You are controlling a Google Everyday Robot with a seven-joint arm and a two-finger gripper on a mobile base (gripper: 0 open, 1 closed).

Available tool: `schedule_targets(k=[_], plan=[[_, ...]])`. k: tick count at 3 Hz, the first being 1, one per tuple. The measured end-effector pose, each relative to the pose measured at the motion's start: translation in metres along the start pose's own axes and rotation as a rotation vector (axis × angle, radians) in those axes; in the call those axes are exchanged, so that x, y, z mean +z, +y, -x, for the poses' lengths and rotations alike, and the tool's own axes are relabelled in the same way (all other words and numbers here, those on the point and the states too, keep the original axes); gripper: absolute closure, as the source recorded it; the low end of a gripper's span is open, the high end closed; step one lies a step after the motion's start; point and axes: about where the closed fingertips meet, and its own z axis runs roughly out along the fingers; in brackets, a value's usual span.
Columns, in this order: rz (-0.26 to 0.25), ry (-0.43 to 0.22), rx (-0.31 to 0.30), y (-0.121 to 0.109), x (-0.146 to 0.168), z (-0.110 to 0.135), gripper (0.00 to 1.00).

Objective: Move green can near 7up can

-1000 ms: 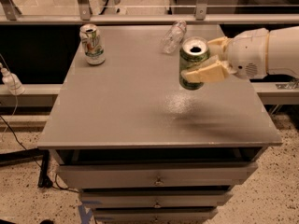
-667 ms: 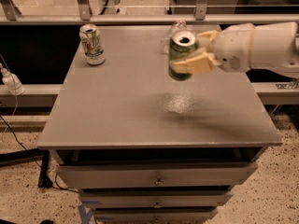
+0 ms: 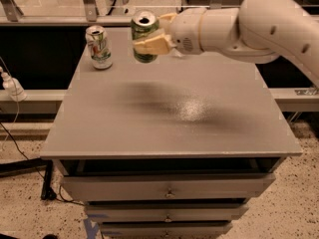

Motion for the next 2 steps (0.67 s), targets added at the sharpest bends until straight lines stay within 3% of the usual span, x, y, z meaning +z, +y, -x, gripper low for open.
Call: schedule_targets(k=[2], plan=[[0.067,0.071,-0.013,0.011,0.086,-0.020,1.00]])
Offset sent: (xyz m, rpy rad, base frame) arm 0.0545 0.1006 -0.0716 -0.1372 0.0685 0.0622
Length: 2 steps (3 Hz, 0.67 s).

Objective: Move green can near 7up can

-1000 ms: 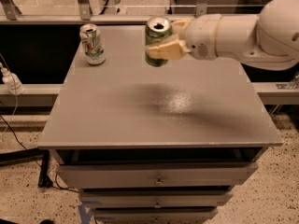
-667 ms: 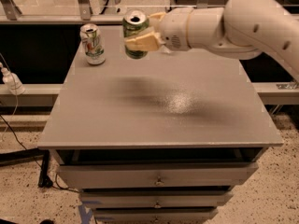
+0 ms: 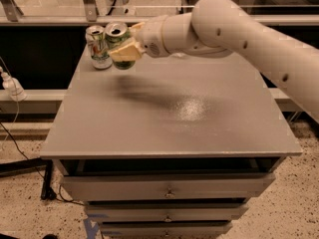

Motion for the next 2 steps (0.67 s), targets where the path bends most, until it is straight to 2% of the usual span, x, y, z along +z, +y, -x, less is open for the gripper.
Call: schedule_targets(k=[2], plan=[[0.000,0.042,0.000,-0.017,0.039,-0.016,1.00]])
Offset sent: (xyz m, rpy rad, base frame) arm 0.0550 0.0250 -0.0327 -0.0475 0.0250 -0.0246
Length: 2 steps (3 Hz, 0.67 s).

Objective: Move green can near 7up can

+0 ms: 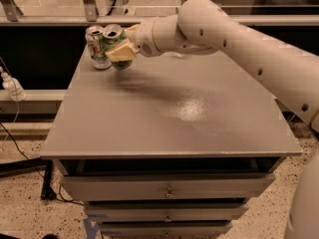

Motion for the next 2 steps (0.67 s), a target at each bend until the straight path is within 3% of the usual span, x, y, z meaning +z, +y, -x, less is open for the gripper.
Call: schedule_targets(k=[2], plan=[[0.011,0.040,0.015,-0.0040,0.0150,-0.0149,0.60]])
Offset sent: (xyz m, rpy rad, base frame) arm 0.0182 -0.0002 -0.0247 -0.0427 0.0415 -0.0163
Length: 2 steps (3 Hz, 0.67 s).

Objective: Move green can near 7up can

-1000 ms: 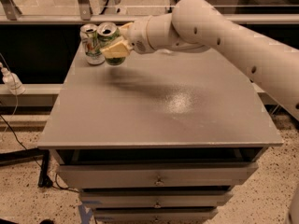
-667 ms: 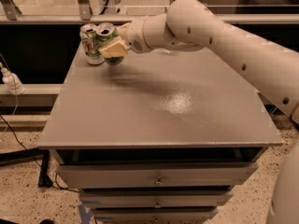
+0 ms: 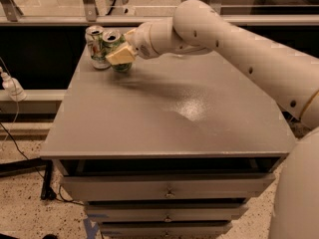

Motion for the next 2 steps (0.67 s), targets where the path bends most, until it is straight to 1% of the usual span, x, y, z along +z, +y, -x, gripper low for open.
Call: schedule_targets(k=[1,2], plan=[[0.003,0.009,-0.009,-0.006,0.005,-0.004,0.36],[-0.007,0.010,-0.022,-0.016,0.008,-0.003,0.13]])
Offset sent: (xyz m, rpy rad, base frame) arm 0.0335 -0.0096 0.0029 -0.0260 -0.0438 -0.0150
